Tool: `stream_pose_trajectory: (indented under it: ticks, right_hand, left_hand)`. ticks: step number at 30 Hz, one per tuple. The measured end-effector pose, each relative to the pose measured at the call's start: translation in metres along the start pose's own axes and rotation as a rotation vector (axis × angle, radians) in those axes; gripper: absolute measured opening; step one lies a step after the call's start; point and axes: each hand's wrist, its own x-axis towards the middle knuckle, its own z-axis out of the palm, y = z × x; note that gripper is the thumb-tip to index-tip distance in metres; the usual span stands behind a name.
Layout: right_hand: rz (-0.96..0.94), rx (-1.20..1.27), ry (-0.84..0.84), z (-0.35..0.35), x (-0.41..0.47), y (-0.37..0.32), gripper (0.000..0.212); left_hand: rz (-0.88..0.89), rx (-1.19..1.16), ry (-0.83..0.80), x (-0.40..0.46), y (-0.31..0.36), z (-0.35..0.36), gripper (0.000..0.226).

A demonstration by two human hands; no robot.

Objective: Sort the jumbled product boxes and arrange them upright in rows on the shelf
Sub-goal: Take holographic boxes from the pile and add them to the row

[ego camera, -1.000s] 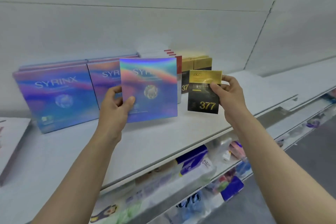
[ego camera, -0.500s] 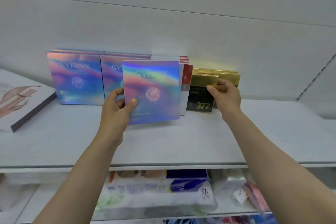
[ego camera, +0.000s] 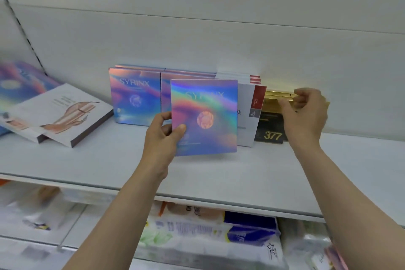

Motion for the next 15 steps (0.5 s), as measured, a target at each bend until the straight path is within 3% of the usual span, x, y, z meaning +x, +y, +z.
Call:
stream_pose_trajectory:
  ticks: [2,4,8,11,15]
  right_hand:
    - [-0.116,0.070,-0.107,0.003,-0.007,-0.036,0.026]
    - [-0.211,0.090,-0.317,0.012,-0.014,-0.070,0.025]
    - [-0.377,-0.003,-0.630,0.041,-0.021,-0.120,0.039]
    - [-0.413,-0.119,-0.728,0.070,-0.023,-0.142,0.036]
    - [-0.363,-0.077,-0.779,0.096,-0.021,-0.158,0.026]
  left_hand:
    - [0.001,0.019,-0.022,0.006,0.002,-0.008,0.027]
    - [0.023,0.027,-0.063,0.013,0.003,-0.019,0.025]
    - [0.061,0.025,-0.156,0.028,0.005,-0.042,0.024]
    - [0.092,0.008,-0.195,0.045,0.007,-0.062,0.023]
    - [0.161,0.122,-0.214,0.074,0.007,-0.089,0.025]
